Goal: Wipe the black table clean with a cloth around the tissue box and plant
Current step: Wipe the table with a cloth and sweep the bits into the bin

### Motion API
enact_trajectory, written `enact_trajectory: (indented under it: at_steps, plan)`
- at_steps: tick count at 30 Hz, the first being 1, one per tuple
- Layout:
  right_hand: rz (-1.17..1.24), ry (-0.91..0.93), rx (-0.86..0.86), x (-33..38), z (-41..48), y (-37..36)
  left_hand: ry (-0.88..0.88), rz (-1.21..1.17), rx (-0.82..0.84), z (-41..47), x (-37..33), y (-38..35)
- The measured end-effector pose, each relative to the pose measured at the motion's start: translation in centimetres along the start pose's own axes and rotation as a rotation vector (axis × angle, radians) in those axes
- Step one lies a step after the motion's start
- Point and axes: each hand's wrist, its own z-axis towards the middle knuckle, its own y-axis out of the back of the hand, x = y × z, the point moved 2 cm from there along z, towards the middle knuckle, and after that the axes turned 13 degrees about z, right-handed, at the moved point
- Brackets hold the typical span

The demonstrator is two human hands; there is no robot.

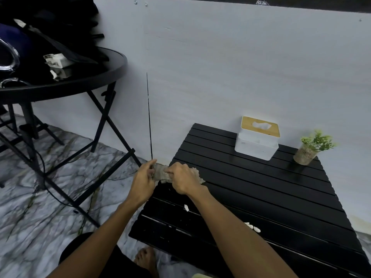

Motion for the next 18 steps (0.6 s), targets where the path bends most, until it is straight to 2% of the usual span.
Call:
enact_trajectory:
  at_steps: [5,11,13,15,18]
  plan:
    - [0.11,0.088,0.038,0.1,-1.0,-1.3,0.07,-0.028,0.035,-0.1,1.0,1.1]
    - [0.201,0.204,0.198,0.5,-4.1,-0.8,0.161,-0.027,0.091,-0.3,0.9,1.3]
    - [0.221,0.163,0.085,1.0,-5.3,0.2,0.149,-0.003,0.116,-0.3,0.6,1.3]
    - [0.084,0.118,-0.049,1.5,-6.2,0.4,0.122,0.039,0.149,-0.3,0.4,1.2]
    - [-0.037,0.077,-0.064,2.4,-6.9,-0.8,0.09,0.081,0.196,-0.2,0.3,0.7]
